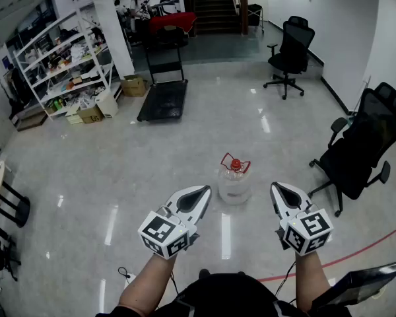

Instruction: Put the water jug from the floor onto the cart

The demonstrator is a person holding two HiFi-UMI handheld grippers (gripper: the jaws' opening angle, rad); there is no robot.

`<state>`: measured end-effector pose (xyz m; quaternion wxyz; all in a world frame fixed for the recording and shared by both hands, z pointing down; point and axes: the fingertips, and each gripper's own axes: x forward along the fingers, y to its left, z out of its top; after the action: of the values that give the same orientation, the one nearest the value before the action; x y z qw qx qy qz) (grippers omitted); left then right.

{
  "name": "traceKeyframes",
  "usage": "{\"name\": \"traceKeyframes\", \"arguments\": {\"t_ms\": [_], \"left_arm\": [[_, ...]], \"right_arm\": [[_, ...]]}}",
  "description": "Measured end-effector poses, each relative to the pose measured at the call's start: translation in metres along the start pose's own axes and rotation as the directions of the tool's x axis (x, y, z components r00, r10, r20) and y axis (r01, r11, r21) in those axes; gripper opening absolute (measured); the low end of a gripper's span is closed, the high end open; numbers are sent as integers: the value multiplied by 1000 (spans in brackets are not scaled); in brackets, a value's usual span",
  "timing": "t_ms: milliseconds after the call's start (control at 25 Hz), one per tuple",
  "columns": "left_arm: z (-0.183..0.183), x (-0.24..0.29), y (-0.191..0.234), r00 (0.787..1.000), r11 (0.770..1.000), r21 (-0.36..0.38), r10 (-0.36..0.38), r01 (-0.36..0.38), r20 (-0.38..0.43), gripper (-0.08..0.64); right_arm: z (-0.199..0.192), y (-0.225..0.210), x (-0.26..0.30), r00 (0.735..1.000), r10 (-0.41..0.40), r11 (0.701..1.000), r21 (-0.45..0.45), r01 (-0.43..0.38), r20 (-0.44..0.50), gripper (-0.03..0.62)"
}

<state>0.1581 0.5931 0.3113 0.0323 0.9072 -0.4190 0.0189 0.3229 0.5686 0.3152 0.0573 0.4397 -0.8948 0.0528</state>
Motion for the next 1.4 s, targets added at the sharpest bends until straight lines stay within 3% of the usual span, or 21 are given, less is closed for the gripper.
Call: {"name": "traceKeyframes", "arguments": {"t_ms": [1400], "left_arm": [[4,7,10,1000,1000,-11,-26,26,17,-9]], "right_arm": [[17,4,17,999,-26,1000,-5,27,45,2]]}}
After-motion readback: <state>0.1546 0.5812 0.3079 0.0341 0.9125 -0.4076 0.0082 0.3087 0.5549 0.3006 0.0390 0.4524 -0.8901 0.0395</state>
